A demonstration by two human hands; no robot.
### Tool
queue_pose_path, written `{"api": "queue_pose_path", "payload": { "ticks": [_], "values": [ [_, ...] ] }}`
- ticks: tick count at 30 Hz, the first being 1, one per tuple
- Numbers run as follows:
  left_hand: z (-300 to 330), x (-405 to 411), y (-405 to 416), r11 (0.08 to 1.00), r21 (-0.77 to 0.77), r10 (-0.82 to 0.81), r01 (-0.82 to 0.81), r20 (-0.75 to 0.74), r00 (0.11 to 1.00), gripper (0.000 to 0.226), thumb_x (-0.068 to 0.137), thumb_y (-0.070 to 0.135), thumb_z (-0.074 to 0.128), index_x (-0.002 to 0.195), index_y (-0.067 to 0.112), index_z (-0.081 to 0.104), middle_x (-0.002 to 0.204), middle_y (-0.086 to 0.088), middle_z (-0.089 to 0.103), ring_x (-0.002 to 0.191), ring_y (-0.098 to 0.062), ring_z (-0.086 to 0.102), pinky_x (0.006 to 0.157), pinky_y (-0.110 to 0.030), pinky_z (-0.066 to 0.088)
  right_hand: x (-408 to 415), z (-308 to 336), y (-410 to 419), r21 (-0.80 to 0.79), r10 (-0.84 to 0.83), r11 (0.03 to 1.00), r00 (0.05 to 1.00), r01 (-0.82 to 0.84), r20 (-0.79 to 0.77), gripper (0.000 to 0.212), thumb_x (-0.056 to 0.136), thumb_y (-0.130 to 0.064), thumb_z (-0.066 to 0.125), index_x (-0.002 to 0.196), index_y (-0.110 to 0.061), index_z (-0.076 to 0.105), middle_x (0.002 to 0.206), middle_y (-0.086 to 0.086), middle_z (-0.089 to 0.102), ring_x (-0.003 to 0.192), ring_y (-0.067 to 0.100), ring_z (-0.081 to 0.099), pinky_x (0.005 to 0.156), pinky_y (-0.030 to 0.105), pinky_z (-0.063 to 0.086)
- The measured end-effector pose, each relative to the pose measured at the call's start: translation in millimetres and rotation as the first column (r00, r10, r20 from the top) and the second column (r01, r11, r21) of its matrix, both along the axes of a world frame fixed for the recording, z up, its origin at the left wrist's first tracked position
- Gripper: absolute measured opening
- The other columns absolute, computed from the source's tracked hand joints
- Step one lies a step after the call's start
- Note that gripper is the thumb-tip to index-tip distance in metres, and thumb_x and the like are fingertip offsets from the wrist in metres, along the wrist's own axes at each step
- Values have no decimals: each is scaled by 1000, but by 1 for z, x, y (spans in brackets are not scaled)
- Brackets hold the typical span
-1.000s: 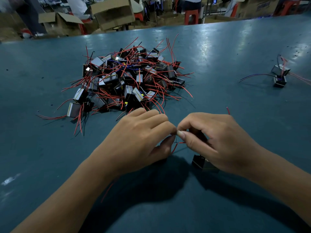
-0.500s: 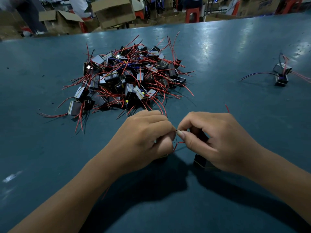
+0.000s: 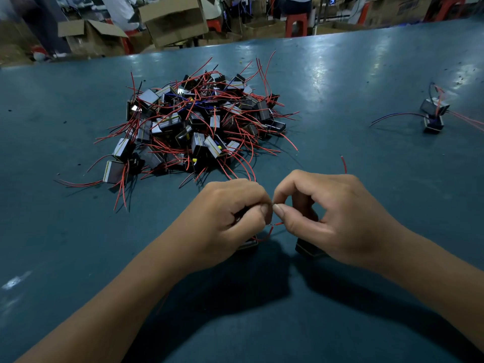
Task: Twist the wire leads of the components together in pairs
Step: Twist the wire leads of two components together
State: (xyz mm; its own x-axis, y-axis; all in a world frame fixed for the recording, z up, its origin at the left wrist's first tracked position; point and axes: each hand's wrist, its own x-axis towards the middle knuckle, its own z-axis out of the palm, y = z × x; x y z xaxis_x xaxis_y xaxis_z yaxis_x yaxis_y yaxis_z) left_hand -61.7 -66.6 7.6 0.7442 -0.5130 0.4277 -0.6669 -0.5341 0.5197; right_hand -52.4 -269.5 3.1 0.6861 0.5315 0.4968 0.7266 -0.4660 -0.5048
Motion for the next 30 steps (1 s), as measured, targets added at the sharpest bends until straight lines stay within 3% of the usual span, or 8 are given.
{"api": "queue_pose_path", "payload": {
  "ticks": [5, 9, 12, 15, 17, 24, 27, 30],
  "values": [
    [0, 0, 2, 997, 71, 30, -35, 77, 997, 21, 90, 16, 48, 77, 8, 63, 70, 7, 49, 67, -9, 44, 63, -22, 35, 0, 0, 1, 46, -2, 999, 999, 3, -35, 5, 87, -24, 66, 86, -19, 65, 52, -4, 49, 53, 13, 47, 57, 28, 40],
    [1, -1, -4, 963, 248, 38, -110, 281, 959, 21, 89, 13, 48, 74, 3, 60, 68, -5, 51, 63, -26, 45, 60, -33, 38, 1, -1, 2, 93, 13, 996, 992, -2, -124, 6, 85, -21, 66, 81, -23, 62, 55, -2, 53, 53, 14, 49, 55, 29, 41],
    [3, -1, -3, 952, 279, 38, -125, 298, 954, 23, 90, 15, 47, 77, 3, 62, 70, -5, 53, 66, -26, 47, 62, -33, 39, 2, -3, 4, 166, 58, 986, 973, -21, -224, 12, 83, -14, 64, 77, -23, 59, 64, -8, 58, 55, 6, 50, 54, 17, 40],
    [5, -3, 0, 991, 121, 39, -50, 87, 995, 26, 92, 21, 46, 81, 7, 64, 73, 3, 54, 69, -13, 49, 65, -23, 37, 1, -4, 6, 199, 55, 980, 967, -4, -249, 13, 82, -13, 64, 76, -23, 60, 63, -9, 57, 54, 4, 48, 53, 14, 38],
    [4, -3, 1, 999, -15, 44, -45, -69, 997, 29, 94, 27, 44, 80, 11, 65, 70, 6, 54, 67, -7, 49, 63, -20, 36, 1, -3, 5, 208, 44, 978, 966, 10, -254, 10, 83, -15, 64, 76, -23, 62, 61, -2, 57, 52, 10, 47, 51, 26, 41],
    [5, -4, -6, 971, -211, 23, -111, -382, 924, 24, 90, 19, 51, 69, 23, 64, 57, 5, 43, 55, -9, 38, 52, -26, 30, 0, 0, 6, 242, 57, 970, 959, 12, -277, 8, 83, -18, 64, 75, -20, 64, 58, 10, 49, 55, 25, 43, 54, 41, 38],
    [7, -4, -10, 909, -359, -51, -213, -600, 798, 28, 84, 21, 48, 62, 20, 66, 54, 2, 45, 54, -15, 36, 50, -29, 28, -2, 0, 7, 258, 58, 966, 967, 8, -247, 9, 80, -12, 64, 74, -18, 63, 56, 9, 47, 52, 23, 41, 51, 37, 37],
    [8, -3, -13, 869, -395, -134, -300, -769, 625, 27, 76, 24, 47, 58, 17, 64, 52, 2, 43, 49, -13, 32, 47, -25, 24, -3, 3, 6, 140, -12, 990, 1000, 16, -27, 8, 77, -6, 65, 75, -14, 63, 56, -4, 46, 54, 15, 41, 52, 22, 37]
  ]
}}
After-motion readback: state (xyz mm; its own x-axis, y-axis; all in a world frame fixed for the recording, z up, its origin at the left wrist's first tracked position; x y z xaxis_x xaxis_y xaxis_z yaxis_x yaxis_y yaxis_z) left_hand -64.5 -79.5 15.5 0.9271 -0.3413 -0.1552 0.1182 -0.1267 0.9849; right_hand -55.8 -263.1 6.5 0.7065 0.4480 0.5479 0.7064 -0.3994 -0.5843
